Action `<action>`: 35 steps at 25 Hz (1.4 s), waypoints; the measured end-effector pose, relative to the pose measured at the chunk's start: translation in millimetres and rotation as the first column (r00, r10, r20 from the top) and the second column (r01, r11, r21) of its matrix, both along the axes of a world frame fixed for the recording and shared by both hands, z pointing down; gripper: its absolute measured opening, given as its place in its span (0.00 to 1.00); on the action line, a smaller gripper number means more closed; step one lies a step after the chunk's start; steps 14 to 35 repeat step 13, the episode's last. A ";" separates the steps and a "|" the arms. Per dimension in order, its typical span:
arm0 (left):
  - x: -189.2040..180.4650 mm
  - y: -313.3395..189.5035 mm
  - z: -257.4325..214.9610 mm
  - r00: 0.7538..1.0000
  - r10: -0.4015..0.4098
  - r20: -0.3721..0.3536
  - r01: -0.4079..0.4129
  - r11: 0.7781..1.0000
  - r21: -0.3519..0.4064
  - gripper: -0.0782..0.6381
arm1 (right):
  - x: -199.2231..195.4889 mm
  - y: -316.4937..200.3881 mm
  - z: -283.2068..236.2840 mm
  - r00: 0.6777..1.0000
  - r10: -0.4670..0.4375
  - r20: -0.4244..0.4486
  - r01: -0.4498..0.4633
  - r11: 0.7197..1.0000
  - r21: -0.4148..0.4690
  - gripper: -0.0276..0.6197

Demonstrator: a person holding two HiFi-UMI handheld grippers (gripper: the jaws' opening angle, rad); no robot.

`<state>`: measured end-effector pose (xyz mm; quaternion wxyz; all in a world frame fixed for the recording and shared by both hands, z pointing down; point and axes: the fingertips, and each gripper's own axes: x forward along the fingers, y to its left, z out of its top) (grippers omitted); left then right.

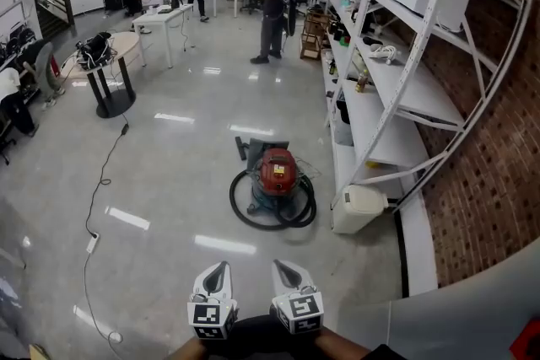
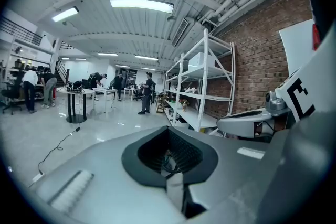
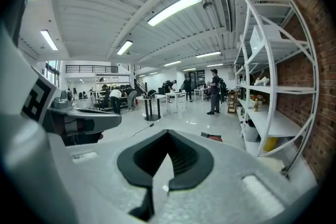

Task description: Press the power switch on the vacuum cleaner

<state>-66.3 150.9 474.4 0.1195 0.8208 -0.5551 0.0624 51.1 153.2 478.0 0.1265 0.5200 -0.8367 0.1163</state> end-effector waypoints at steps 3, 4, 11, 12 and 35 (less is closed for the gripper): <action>-0.7 0.0 -0.8 1.000 -0.009 -0.001 0.009 1.000 0.005 0.13 | -0.7 -1.3 -3.6 1.000 -0.015 -0.013 0.016 1.000 0.022 0.03; -0.9 0.0 -1.5 1.000 -0.010 0.000 0.010 1.000 0.006 0.13 | -0.3 -2.5 -3.9 1.000 -0.017 -0.015 0.017 0.999 0.037 0.03; 0.5 2.9 0.0 1.000 -0.012 0.004 0.012 1.000 -0.007 0.13 | 1.0 0.5 -2.6 1.000 -0.020 -0.012 0.020 1.000 0.020 0.03; 1.0 2.6 0.9 1.000 -0.013 0.004 0.013 1.000 -0.008 0.13 | 1.5 0.8 -1.9 1.000 -0.020 -0.013 0.020 1.000 0.011 0.03; 1.5 2.2 1.7 1.000 -0.014 0.005 0.014 1.000 -0.009 0.13 | 2.1 1.1 -1.1 1.000 -0.020 -0.014 0.020 1.000 0.001 0.03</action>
